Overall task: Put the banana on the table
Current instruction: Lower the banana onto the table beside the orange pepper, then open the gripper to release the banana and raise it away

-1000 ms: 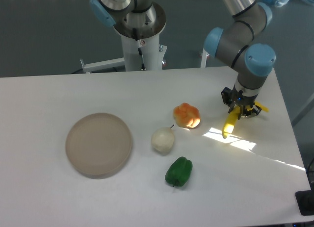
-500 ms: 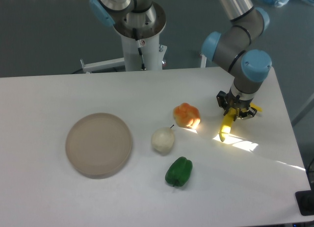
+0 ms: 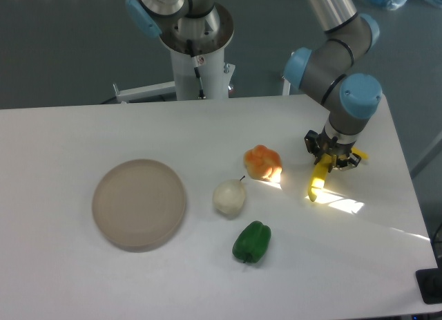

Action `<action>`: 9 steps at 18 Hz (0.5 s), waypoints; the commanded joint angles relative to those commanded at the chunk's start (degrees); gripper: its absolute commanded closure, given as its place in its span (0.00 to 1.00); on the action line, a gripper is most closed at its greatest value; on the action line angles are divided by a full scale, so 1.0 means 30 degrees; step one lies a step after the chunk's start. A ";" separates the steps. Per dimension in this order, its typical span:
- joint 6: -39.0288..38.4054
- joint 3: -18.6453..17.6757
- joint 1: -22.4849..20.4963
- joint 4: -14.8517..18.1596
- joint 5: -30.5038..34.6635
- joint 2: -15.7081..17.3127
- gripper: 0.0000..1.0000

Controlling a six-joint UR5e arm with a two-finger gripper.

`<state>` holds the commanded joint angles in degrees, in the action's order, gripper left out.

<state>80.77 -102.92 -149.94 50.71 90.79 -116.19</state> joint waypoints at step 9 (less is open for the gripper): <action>-0.0029 0.1637 0.0320 0.0059 0.0058 0.0204 0.00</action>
<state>80.68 -98.01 -148.98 50.89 90.97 -115.58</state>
